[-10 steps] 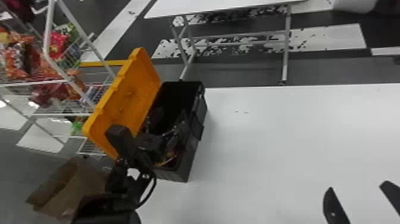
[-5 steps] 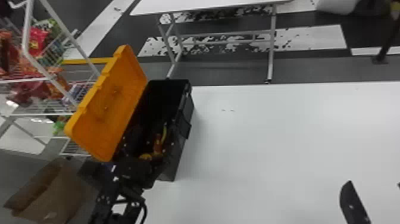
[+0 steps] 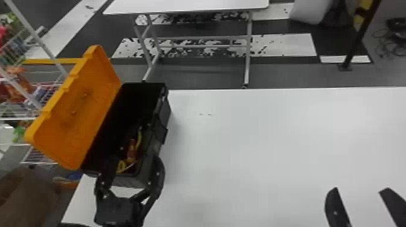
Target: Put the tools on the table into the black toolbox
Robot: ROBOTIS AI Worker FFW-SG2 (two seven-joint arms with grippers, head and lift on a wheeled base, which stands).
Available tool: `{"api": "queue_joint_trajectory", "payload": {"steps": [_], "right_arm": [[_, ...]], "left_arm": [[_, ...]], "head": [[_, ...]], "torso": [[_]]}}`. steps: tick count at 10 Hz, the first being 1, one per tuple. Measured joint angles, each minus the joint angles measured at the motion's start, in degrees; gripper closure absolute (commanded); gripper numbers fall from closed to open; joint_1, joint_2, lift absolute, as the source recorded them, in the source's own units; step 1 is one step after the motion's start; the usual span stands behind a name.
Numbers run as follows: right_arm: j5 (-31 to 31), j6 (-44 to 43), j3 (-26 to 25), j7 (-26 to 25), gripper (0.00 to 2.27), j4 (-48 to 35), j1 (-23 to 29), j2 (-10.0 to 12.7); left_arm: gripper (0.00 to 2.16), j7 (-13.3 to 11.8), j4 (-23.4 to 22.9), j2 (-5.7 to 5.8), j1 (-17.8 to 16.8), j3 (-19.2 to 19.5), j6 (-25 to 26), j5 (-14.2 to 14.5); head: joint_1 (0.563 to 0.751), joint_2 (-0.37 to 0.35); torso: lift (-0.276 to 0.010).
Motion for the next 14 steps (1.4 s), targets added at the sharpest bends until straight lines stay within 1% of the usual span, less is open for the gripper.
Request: {"api": "queue_joint_trajectory", "payload": {"steps": [2,4,6,8,10,14], "right_arm": [[0.0,-4.1,0.0,-1.2,0.18,2.4,0.1,0.0],[0.0,-7.1,-0.1,-1.5,0.18,4.3,0.1,0.0],[0.0,-9.3,-0.3,-1.5,0.18,6.3,0.1,0.0],[0.1,-10.0,-0.7,-1.5,0.18,7.3,0.1,0.0],[0.0,-10.0,-0.8,-1.5,0.18,7.7,-0.1,0.0],[0.1,-9.7,-0.8,-1.5,0.18,8.1,-0.6,0.0]], "left_arm": [[0.06,2.0,2.0,0.20,1.2,-1.8,-6.4,-0.1],[0.06,2.4,4.3,0.44,1.8,-3.4,-9.3,-0.8],[0.06,3.0,6.2,0.85,2.4,-3.9,-12.3,-1.1],[0.06,2.7,7.3,1.12,2.4,-3.9,-12.5,-1.6],[0.06,1.9,7.6,1.23,2.4,-4.1,-10.8,-2.8],[0.06,1.5,8.4,1.43,2.6,-4.4,-10.2,-3.0]], "head": [[0.695,0.151],[0.695,0.123],[0.695,0.121],[0.695,0.112],[0.695,0.090],[0.695,0.081]], "torso": [[-0.075],[-0.075],[-0.075],[-0.075],[-0.075],[-0.075]]}}
